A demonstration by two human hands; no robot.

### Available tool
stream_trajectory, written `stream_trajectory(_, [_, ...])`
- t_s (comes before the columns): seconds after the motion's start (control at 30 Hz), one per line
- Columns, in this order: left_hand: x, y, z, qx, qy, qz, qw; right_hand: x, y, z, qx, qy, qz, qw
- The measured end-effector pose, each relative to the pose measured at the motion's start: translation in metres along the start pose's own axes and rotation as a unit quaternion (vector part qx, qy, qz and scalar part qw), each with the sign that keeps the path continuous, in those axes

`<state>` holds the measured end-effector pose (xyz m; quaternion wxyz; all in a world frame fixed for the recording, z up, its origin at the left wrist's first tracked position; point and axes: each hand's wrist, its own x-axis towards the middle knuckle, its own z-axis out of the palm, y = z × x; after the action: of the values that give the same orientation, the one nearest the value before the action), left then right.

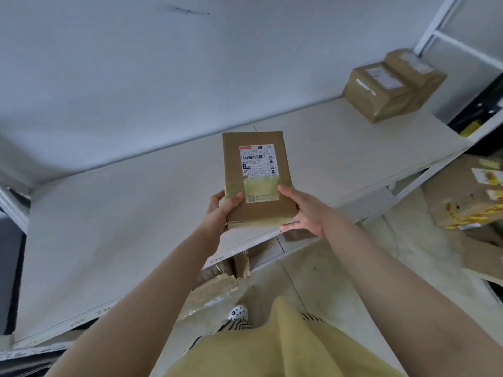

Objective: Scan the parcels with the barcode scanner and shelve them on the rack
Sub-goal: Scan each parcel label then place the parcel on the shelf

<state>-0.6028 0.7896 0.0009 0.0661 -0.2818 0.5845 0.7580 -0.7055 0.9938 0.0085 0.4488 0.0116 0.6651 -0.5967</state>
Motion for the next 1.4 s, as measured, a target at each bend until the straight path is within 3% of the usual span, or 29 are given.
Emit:
stream_trajectory(0.33, [0.054, 0.017, 0.099, 0.004, 0.002, 0.0, 1.0, 0.015, -0.03, -0.105, 0.013, 0.013, 0.008, 1.0])
stream_trajectory(0.53, [0.091, 0.011, 0.205, -0.027, 0.03, 0.003, 0.999, 0.011, -0.056, -0.215, -0.042, 0.003, 0.018, 0.999])
stream_trajectory(0.73, [0.12, 0.011, 0.301, -0.048, 0.052, -0.036, 0.997, 0.012, -0.075, -0.307, 0.019, 0.029, 0.076, 0.997])
stream_trajectory(0.93, [0.152, 0.025, 0.338, -0.049, 0.07, -0.091, 0.992, 0.028, -0.092, -0.348, 0.022, 0.03, 0.08, 0.996])
stream_trajectory(1.1, [0.187, 0.041, 0.349, -0.029, 0.045, -0.117, 0.992, 0.05, -0.103, -0.366, 0.054, 0.083, 0.088, 0.991])
stream_trajectory(1.4, [0.253, 0.067, 0.39, -0.011, 0.098, -0.085, 0.991, 0.097, -0.123, -0.39, 0.117, 0.179, 0.037, 0.976])
